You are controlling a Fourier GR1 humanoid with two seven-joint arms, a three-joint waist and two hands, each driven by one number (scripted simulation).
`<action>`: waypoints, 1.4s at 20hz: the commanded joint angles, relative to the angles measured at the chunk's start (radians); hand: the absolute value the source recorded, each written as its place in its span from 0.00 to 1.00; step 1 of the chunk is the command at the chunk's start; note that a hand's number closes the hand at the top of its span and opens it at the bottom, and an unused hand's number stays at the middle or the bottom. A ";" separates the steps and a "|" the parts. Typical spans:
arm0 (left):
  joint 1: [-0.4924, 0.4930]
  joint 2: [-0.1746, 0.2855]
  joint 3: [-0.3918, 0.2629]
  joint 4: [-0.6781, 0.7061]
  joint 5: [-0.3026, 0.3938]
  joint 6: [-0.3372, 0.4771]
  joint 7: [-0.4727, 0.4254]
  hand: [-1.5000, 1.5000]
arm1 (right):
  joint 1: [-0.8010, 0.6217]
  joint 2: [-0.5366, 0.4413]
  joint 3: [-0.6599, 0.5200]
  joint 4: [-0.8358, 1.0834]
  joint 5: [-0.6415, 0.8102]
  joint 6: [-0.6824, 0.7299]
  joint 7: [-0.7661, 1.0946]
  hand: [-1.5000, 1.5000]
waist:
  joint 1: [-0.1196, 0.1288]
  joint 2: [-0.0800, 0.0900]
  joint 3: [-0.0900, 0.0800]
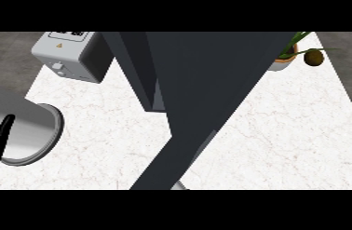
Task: Pick up the wine, place it into the cabinet and close the cabinet
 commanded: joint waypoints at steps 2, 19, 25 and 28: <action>-0.033 -0.029 -0.015 0.024 -0.012 0.009 0.014 0.00 | -0.291 0.166 -0.099 0.251 -0.090 -0.057 -0.013 1.00 | 0.005 0.002 0.000; -0.057 -0.085 0.027 0.046 -0.054 -0.002 0.058 0.00 | -0.695 0.173 -0.445 1.024 -0.166 0.122 -0.339 1.00 | -0.013 0.005 0.003; -0.027 -0.103 0.069 0.043 -0.065 -0.042 0.065 0.00 | -0.716 0.152 -0.536 1.176 -0.201 0.215 -0.445 1.00 | -0.011 0.001 0.003; -0.097 -0.112 0.039 0.010 -0.090 0.050 0.138 0.00 | -0.722 0.152 -0.534 1.231 -0.187 0.245 -0.490 1.00 | -0.020 0.002 0.004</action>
